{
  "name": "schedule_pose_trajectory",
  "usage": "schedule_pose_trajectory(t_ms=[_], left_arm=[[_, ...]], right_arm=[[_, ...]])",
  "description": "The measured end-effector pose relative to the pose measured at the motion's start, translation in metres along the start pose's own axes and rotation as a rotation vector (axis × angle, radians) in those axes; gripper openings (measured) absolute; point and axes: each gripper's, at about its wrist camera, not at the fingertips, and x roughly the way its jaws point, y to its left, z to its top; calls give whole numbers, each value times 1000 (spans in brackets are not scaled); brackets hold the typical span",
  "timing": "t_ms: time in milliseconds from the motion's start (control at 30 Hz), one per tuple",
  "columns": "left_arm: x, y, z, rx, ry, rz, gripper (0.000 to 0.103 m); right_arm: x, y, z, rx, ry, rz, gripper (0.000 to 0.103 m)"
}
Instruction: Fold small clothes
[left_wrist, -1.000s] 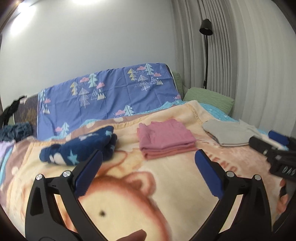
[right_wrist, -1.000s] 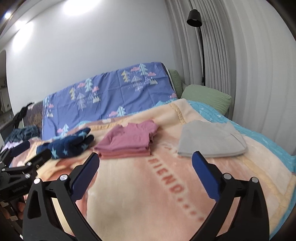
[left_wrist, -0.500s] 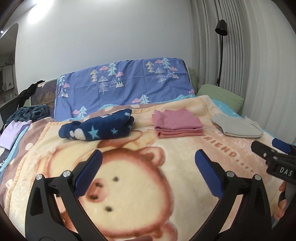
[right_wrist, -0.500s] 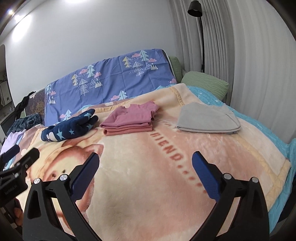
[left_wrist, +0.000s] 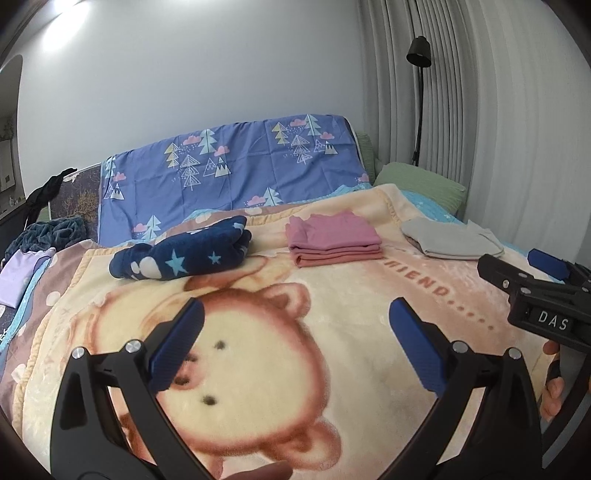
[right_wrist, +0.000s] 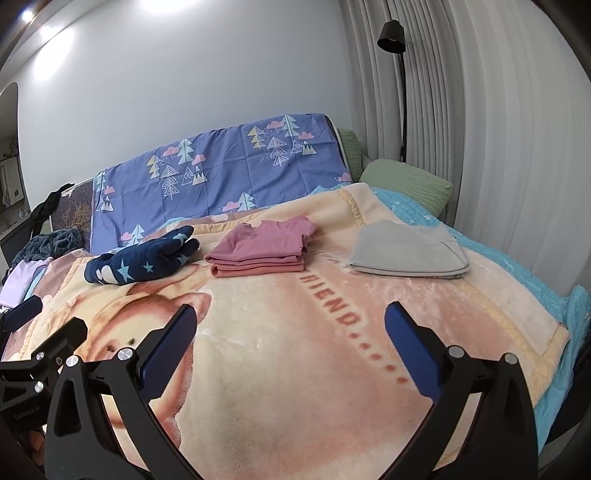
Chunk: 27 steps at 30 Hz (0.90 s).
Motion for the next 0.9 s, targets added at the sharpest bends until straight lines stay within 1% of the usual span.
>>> schedule_pose_trajectory(t_ms=[100, 367, 633, 900], left_arm=[[3, -1, -1, -1, 7, 14, 101], [8, 5, 0, -38, 26, 2, 101], [11, 9, 2, -49, 20, 8, 101], [16, 11, 2, -49, 34, 14, 101]], right_arm=[[-1, 2, 0, -9, -4, 5, 102], [1, 6, 1, -26, -16, -14, 102], [6, 7, 1, -36, -25, -46, 102], [12, 11, 3, -49, -18, -35, 102]])
